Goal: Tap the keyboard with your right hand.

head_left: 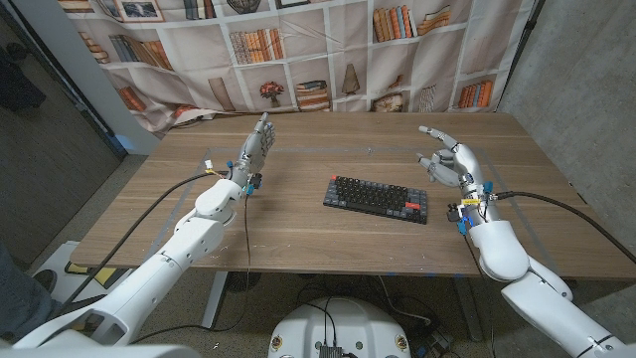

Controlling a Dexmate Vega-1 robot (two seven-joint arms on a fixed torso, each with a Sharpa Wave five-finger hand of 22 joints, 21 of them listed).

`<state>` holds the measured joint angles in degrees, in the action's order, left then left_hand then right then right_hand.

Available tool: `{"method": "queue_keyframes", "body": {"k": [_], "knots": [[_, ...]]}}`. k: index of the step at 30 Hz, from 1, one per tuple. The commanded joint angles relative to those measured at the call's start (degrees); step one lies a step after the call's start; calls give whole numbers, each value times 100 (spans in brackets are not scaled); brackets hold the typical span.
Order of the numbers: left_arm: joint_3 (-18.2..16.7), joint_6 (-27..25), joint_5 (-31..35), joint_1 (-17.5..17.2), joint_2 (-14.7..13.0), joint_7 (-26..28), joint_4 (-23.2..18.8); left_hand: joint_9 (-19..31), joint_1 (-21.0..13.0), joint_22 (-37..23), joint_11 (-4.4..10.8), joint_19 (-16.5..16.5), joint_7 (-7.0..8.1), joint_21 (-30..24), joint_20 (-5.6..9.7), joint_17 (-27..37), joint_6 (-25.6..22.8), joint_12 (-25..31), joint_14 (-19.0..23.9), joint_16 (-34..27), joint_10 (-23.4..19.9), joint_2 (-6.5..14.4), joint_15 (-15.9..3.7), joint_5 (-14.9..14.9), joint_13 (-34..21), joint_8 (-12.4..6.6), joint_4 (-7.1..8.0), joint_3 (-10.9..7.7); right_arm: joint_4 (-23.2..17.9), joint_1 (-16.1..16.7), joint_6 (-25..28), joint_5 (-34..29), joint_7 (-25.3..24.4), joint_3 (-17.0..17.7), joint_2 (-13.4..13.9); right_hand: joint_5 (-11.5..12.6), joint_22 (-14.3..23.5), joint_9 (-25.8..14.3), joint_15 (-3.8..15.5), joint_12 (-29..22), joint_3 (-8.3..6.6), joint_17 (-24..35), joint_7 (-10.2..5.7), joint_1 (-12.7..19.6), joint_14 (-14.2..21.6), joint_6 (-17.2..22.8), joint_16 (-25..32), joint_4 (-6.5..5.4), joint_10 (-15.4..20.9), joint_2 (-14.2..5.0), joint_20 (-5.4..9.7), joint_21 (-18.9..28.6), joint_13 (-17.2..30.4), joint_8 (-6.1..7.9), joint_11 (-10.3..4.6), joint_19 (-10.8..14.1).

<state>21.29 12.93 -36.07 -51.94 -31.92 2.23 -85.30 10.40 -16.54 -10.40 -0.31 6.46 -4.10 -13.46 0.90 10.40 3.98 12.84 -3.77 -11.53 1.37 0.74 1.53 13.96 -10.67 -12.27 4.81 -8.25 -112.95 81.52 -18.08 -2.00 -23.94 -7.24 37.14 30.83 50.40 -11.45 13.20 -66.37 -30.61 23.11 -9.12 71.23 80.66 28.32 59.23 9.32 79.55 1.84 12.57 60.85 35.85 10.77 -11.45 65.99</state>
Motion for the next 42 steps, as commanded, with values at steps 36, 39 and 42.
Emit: {"method": "queue_keyframes", "body": {"k": [36,39,42], "knots": [[-96,185,34,-270,4,204,-264,18,-226,-4,-56,-86,-39,40,-58,11,-183,2,159,24,-176,286,37,-111,-7,4,-75,-180,-1931,-300,3983,-2563,1016,-822,1193,701,286,9,-73,-58,-347,15,127,-242,121,644,1398,6,170,-128,14,111,-981,102,50,519],[-112,201,41,-314,-9,231,-312,18,-244,-4,-56,-81,-41,46,-65,11,-187,-1,171,25,-185,308,30,-122,-7,8,-81,-192,-2139,-441,4520,-2666,1386,-980,1332,719,284,8,-75,-111,-373,32,143,-248,100,638,1457,8,170,-119,12,138,-1002,87,47,546],[-135,207,36,-364,-34,249,-358,18,-254,-4,-50,-75,-33,51,-68,11,-195,-2,175,25,-189,320,27,-128,-7,8,-84,-199,-2371,-684,5281,-2933,1788,-1283,1426,740,263,7,-77,-197,-401,36,165,-259,106,606,1511,7,191,-111,9,154,-1000,66,44,558]]}}
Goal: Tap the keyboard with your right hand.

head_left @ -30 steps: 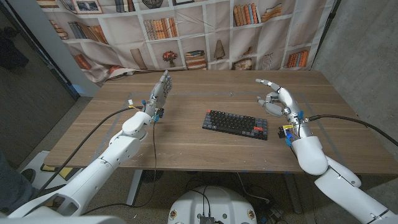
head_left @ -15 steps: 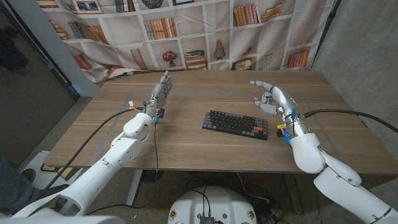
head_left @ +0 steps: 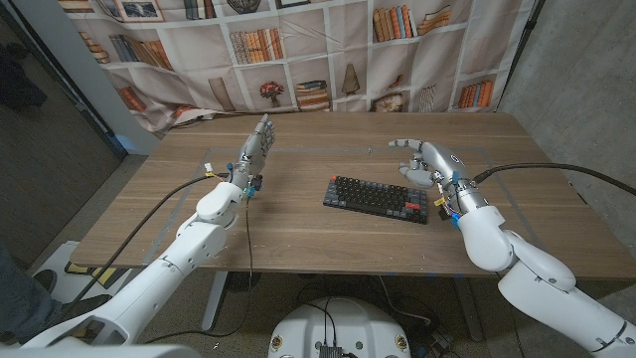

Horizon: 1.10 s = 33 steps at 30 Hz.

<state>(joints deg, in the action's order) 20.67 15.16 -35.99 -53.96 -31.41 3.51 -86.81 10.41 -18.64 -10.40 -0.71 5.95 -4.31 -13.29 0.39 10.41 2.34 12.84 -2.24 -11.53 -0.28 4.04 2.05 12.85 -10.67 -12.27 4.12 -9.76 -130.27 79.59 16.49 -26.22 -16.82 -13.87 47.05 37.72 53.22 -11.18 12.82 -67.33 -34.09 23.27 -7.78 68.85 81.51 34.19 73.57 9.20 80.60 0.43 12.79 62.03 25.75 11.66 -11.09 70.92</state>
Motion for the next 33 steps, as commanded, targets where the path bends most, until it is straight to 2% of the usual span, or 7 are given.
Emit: {"method": "queue_keyframes", "body": {"k": [1,5,12,18,23,26,33], "knots": [[-74,-17,29,-162,-85,122,-208,18,-48,-5,-12,-22,-10,36,-19,10,-32,-5,29,24,-23,-6,-28,-19,-7,9,-16,-50,-654,-512,1881,-507,1079,-648,455,56,-15,-20,-39,-99,-63,45,34,-20,38,3,110,23,68,36,-11,41,-5,-31,7,62],[-74,-31,22,-193,-85,136,-220,18,-61,-5,-4,-21,-12,39,-24,10,-36,-8,31,27,-25,8,-25,-27,-7,11,-21,-58,-802,-893,2401,-529,1653,-932,693,71,-48,-24,-40,-161,-105,42,10,-35,24,-121,159,22,50,49,-17,49,-43,-71,0,42],[-61,-41,13,-222,-85,125,-227,18,-85,-5,-5,-16,-14,45,-32,10,-48,-11,43,29,-37,36,-25,-42,-7,14,-28,-74,-881,-1288,2734,-646,1991,-1342,1008,84,-130,-27,-35,-163,-151,-50,-4,-83,-26,-189,156,19,30,79,-12,43,-231,-68,-2,7],[-66,-66,37,-259,-119,160,-303,18,-106,-6,-13,-12,-19,50,-42,10,-58,-14,48,32,-49,57,-27,-57,-8,17,-36,-87,-882,-1396,2778,-571,2035,-1479,1168,100,-164,-26,-33,-243,-222,-112,-84,-123,-4,-217,198,11,27,70,-18,66,-348,-61,-4,-3],[-52,-108,54,-270,-130,186,-356,18,-120,-6,-10,-13,-11,53,-45,9,-64,-17,50,36,-53,70,-29,-68,-8,19,-42,-95,-828,-1542,2769,-506,2116,-1614,1271,94,-318,-25,-34,-262,-205,-126,-106,-164,-16,-224,234,13,37,116,-13,15,-455,-57,-6,-38],[-39,-130,59,-258,-122,193,-362,18,-131,-6,-19,-12,-15,55,-52,9,-68,-22,61,35,-52,80,-30,-76,-8,22,-47,-101,-786,-1626,2718,-463,2180,-1689,1330,47,-649,-29,-31,-350,-137,-129,-206,-243,-56,-306,230,-19,41,116,-15,-120,-477,-83,-7,-105],[8,-188,77,-182,-109,160,-306,18,-153,-7,-13,-11,-12,60,-49,10,-72,-29,66,40,-60,98,-20,-95,-8,29,-56,-112,-688,-1807,2650,-365,2355,-1867,1392,8,-661,-38,-23,-376,-160,-237,-299,-252,-82,-413,109,14,-4,111,-20,-12,-583,-86,-6,-113]]}}
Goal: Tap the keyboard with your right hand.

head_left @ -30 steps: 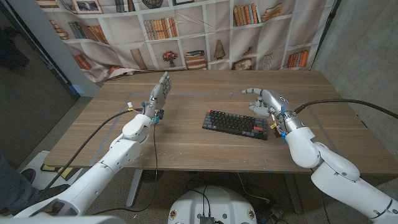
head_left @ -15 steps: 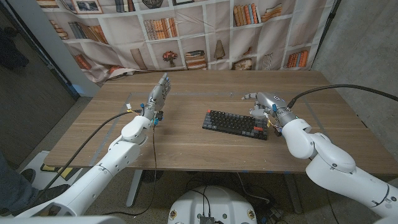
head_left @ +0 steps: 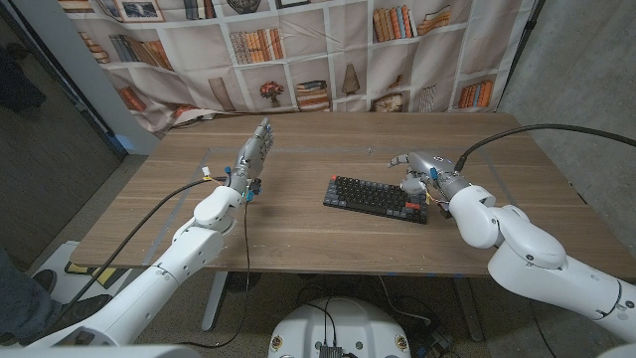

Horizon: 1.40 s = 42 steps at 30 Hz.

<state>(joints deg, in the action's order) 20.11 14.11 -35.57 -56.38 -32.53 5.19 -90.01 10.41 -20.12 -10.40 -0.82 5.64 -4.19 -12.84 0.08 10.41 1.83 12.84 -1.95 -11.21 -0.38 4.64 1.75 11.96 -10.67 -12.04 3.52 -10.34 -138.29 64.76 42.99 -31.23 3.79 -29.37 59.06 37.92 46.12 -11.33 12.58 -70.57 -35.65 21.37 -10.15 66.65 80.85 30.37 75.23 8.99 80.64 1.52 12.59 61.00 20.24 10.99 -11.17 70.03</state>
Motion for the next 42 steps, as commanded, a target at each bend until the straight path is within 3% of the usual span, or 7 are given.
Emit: {"method": "queue_keyframes", "body": {"k": [1,10,13,20,26,35,42], "knots": [[75,-95,31,73,0,-30,31,18,-7,-7,-2,24,-25,18,-19,10,-21,-30,38,7,-51,40,5,-9,-8,8,3,-54,119,-381,25,118,373,-374,199,-11,59,-23,1,-54,-18,-51,-71,-27,-10,-39,-62,44,-6,10,0,101,-53,-17,3,-50],[89,-72,13,99,37,-58,109,19,-23,-8,0,22,-20,21,-26,11,-24,-37,44,11,-57,51,5,-29,-9,15,-4,-61,134,-744,243,22,952,-723,241,-7,91,-21,4,-135,-75,-56,-95,-22,21,-52,-53,49,4,18,0,179,-89,-6,-1,-116],[97,-66,16,110,48,-61,120,19,-28,-8,12,29,-26,25,-34,11,-31,-42,42,14,-52,53,14,-35,-9,15,-7,-61,157,-828,280,44,1076,-788,238,-42,-105,-18,5,-151,-29,-43,-176,-46,1,-37,-49,32,-43,-10,0,137,-126,-2,-5,-129],[118,-93,26,148,42,-85,123,19,-37,-9,16,29,-21,29,-33,12,-35,-42,47,16,-69,58,5,-49,-9,21,-11,-63,212,-921,397,65,1159,-906,203,-76,-338,-13,5,-136,30,-78,-171,-88,-1,-202,-112,25,-80,-41,-3,139,-224,-44,-9,-167],[124,-97,27,162,49,-87,128,20,-42,-9,14,33,-21,32,-44,12,-35,-45,47,19,-72,61,16,-57,-9,25,-13,-63,301,-1052,492,53,1283,-1059,172,-27,-491,-6,7,-125,45,-159,-76,-170,-28,-19,-221,9,-11,-32,-9,157,-360,25,11,-243],[116,-83,42,150,38,-71,101,20,-51,-10,29,27,-4,33,-42,13,-56,-43,69,15,-99,65,-5,-72,-10,24,-17,-64,420,-1077,581,200,1205,-1100,101,45,-432,-2,9,-167,-43,-238,-93,-206,-10,33,-304,32,3,-16,-21,287,-454,13,12,-317],[115,-74,20,136,46,-89,115,20,-57,-11,41,25,0,35,-39,14,-74,-44,81,15,-115,68,-20,-81,-11,23,-20,-64,477,-1289,707,125,1405,-1347,89,51,-490,0,7,-258,-94,-167,-51,-222,3,-36,-225,46,29,16,-10,354,-490,-12,5,-356]]}}
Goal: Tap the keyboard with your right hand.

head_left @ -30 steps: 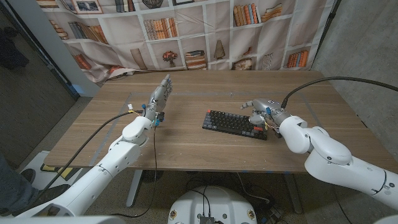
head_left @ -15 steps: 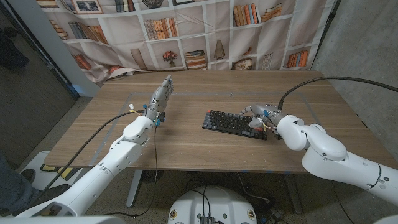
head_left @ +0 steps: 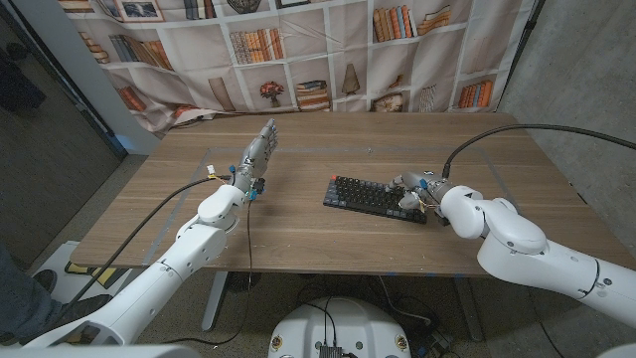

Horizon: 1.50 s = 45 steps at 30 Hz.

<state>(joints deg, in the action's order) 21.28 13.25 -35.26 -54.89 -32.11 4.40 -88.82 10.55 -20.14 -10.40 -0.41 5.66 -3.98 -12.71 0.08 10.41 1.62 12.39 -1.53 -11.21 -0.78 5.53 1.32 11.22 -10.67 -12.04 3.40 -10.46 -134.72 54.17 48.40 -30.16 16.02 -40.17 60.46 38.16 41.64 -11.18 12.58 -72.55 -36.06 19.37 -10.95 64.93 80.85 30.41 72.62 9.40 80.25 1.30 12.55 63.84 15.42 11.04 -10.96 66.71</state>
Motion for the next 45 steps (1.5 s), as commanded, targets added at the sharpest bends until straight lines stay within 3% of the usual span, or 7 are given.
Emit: {"method": "queue_keyframes", "body": {"k": [1,17,20,26,45], "knots": [[-1,14,-15,-17,6,-10,-3,6,-55,-11,0,24,-18,22,-36,14,-56,0,42,15,-74,-21,20,-8,-11,23,-9,-52,128,-254,183,10,204,-292,-53,22,-63,-16,7,-65,-50,22,32,-54,-5,-43,26,3,62,40,-6,71,-13,-16,-16,-27],[-12,-30,-26,-52,-32,3,-51,7,-66,-12,17,25,-1,28,-41,15,-65,-11,44,22,-79,-14,26,-24,-12,32,-13,-52,152,-354,235,2,163,-412,-49,-38,-162,-17,9,-152,-118,28,68,-80,5,-173,30,5,28,55,-7,224,-90,-36,-21,-61],[-13,-37,-36,-49,-38,-12,-42,7,-69,-12,4,28,-7,30,-45,15,-68,-13,51,21,-81,-12,25,-26,-12,33,-14,-52,135,-297,212,59,57,-357,-47,-47,-177,-15,8,-166,-153,-10,213,-86,-4,-410,0,-2,32,44,-7,256,-114,-76,-24,-95],[-4,-41,-47,-23,-32,-46,10,8,-73,-13,-3,27,1,31,-47,15,-64,-15,51,23,-86,-8,25,-31,-12,38,-15,-53,130,-405,313,-46,174,-476,-55,-55,-226,-13,3,-183,-167,26,382,-94,16,-437,38,-3,47,51,-7,294,-148,-26,-23,-105],[18,26,-77,75,46,-130,185,9,-81,-14,7,30,-1,36,-51,17,-71,-28,48,30,-85,1,25,-41,-13,46,-17,-52,128,-563,441,-165,390,-676,-82,-95,-357,-9,3,-265,-247,38,351,-127,4,-384,45,5,32,67,-7,465,-226,19,-24,-162]]}}
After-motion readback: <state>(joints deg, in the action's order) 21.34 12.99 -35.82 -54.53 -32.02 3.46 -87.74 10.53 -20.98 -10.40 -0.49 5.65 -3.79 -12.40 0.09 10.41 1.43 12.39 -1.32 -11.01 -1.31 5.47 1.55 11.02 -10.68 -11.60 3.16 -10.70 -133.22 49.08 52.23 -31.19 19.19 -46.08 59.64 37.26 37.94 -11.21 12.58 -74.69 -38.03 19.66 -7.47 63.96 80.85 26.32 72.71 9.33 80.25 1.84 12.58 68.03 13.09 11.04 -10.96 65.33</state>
